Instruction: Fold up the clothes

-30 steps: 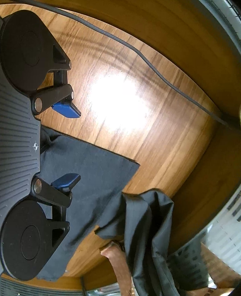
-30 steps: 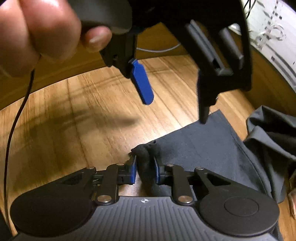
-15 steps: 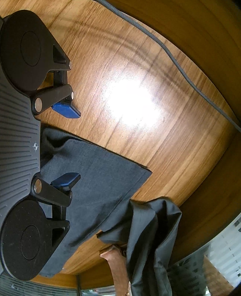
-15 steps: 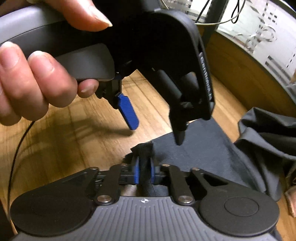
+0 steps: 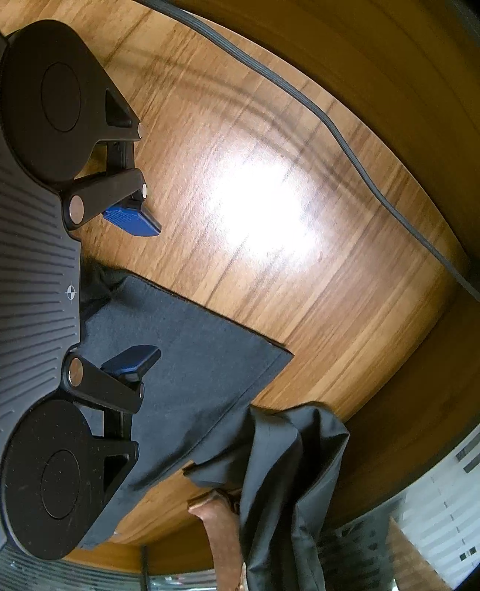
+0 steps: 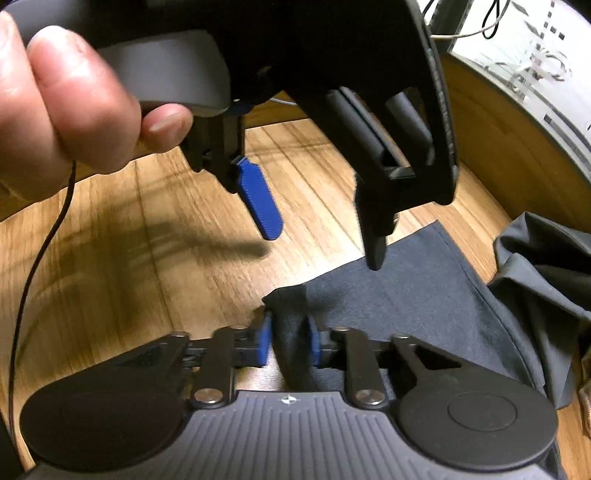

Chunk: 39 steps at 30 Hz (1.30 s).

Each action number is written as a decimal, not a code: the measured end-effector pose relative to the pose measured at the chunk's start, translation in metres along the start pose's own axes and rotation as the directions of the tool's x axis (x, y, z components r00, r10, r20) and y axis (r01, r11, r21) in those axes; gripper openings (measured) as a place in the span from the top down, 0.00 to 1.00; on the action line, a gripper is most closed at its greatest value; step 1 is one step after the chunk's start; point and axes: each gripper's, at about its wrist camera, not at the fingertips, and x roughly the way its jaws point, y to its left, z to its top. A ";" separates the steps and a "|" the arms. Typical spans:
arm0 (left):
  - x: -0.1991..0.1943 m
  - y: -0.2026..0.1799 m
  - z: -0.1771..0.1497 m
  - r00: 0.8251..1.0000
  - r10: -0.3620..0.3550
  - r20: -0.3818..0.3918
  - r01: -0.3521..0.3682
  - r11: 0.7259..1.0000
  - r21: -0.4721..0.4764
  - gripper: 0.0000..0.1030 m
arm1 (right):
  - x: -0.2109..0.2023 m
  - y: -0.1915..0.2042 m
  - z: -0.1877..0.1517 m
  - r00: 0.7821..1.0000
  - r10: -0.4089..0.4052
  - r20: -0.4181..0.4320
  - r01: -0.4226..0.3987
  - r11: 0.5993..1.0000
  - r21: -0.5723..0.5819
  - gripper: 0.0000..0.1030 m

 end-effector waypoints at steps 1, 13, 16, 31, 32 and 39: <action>0.001 0.001 0.000 1.000 -0.001 -0.003 0.001 1.000 -0.006 0.34 | -0.003 -0.003 -0.001 1.000 0.000 0.012 -0.001 1.000 0.020 0.94; 0.031 -0.012 -0.005 0.991 -0.108 -0.083 0.102 0.992 -0.070 0.40 | -0.037 -0.026 -0.004 0.995 -0.044 0.088 0.035 0.994 0.099 0.94; 0.036 -0.017 -0.009 0.986 -0.137 -0.094 0.130 0.989 -0.074 0.76 | -0.041 -0.029 -0.007 0.995 -0.025 0.093 0.016 0.995 0.099 0.94; 0.025 -0.046 -0.030 0.990 -0.140 -0.021 0.141 0.984 0.107 0.89 | -0.107 -0.131 -0.037 0.997 0.073 -0.037 -0.053 0.923 0.381 0.78; 0.024 -0.047 -0.030 0.990 -0.140 -0.019 0.141 0.983 0.118 0.89 | -0.107 -0.140 -0.035 0.997 0.070 -0.041 -0.048 0.910 0.411 0.75; 0.017 -0.064 -0.042 0.990 -0.136 0.033 0.123 0.957 0.261 0.89 | -0.079 -0.184 -0.008 0.990 0.136 -0.021 -0.100 0.814 0.572 0.47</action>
